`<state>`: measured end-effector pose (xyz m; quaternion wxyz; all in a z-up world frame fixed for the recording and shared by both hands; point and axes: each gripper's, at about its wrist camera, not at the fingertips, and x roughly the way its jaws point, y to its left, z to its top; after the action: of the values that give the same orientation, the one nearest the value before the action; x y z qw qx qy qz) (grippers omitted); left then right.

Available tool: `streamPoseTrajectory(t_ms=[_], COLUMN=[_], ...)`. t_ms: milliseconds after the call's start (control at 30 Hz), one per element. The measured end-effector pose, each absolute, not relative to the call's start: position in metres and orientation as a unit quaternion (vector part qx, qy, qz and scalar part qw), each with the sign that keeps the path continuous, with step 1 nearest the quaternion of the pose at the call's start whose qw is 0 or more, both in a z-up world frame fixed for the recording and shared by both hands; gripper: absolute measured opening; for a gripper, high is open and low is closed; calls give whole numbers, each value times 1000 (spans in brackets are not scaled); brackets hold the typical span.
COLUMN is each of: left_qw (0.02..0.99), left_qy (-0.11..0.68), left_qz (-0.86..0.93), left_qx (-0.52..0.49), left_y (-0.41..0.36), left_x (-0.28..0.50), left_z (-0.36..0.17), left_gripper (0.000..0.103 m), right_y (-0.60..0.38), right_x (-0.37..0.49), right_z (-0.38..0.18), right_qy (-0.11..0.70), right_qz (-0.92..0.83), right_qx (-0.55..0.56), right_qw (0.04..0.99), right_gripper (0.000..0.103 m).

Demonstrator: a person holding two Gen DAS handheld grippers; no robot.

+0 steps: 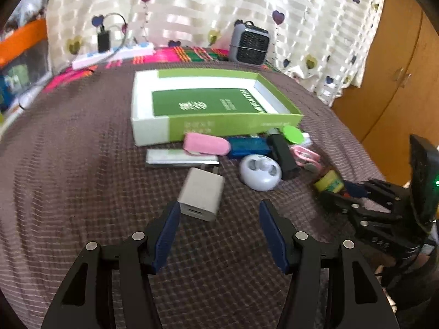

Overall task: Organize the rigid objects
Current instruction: 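Move the right gripper to the brown red-capped jar and close on it, then grasp the white charger plug with the left gripper while the right gripper lifts the jar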

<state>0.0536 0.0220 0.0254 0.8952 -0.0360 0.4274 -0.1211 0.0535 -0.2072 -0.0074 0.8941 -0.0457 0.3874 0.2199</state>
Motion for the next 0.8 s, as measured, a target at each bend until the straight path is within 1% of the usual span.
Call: streamPoseTrajectory(t_ms=[133, 467, 600, 667, 733, 800], left_qw=[897, 885, 885, 886, 887, 888], left_qy=[434, 455, 456, 455, 453, 450], left_qz=[-85, -101, -91, -89, -88, -85], left_qx=[4, -2, 15, 16, 18, 27], left_y=[24, 21, 17, 17, 17, 15], left_x=[66, 86, 91, 91, 91, 90], left_z=[20, 7, 6, 6, 5, 5], left_gripper=[59, 58, 54, 54, 50, 43], right_y=[-208, -210, -208, -208, -209, -209], right_x=[54, 58, 59, 60, 61, 62], right_z=[-7, -9, -10, -11, -11, -12], right_qy=[386, 392, 390, 390, 391, 394], right_qz=[203, 194, 191, 190, 188, 183], right_qx=[-57, -48, -51, -51, -46, -45], right_qw=[898, 898, 899, 900, 900, 900], right_gripper=[33, 33, 33, 33, 33, 33])
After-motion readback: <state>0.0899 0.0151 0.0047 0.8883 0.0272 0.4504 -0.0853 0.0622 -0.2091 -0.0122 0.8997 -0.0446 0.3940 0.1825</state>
